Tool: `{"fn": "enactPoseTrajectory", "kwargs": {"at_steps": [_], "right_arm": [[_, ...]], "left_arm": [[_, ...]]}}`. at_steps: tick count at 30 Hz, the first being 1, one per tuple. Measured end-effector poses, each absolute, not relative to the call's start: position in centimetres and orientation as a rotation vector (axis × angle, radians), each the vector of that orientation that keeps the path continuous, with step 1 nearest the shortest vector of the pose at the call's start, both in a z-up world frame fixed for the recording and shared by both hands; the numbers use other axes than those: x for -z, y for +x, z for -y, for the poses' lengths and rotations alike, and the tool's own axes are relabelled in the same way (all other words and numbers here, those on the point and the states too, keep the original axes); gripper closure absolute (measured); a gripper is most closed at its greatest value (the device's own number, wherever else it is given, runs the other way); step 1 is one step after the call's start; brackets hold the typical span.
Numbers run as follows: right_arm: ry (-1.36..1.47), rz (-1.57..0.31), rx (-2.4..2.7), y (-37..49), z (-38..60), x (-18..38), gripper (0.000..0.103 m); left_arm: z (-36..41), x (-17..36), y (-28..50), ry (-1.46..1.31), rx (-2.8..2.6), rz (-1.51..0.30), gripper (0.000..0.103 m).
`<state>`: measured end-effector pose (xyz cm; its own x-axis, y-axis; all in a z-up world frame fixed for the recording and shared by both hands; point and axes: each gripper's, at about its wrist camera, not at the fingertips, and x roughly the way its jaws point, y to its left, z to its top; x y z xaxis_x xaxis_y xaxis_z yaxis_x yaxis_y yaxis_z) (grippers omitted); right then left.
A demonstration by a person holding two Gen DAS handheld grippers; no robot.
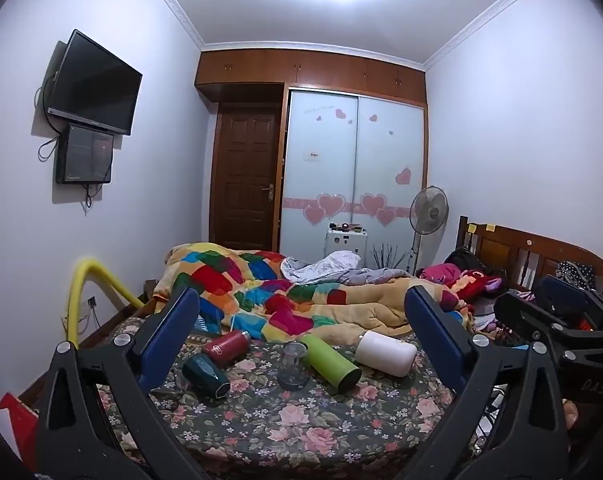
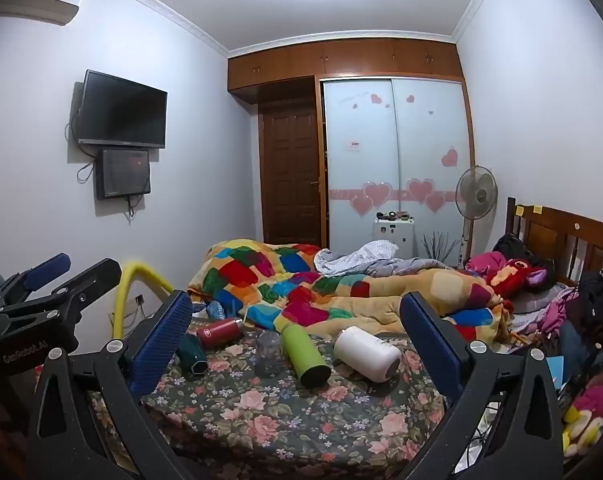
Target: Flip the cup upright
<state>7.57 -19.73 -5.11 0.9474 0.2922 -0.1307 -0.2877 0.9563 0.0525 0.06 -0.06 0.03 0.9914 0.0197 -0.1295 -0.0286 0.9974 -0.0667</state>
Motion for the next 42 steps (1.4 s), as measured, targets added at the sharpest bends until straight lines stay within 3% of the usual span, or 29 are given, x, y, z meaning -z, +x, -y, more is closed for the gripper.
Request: {"fn": "enactPoseTrajectory", "kwargs": {"at_steps": [42], "right_arm": [[0.035,-0.147,-0.301,7.5,19.3,5.2,0.000]], "left_arm": [[-0.7,0.7,0.4,-0.091,-0.056,-0.139,0.000]]}}
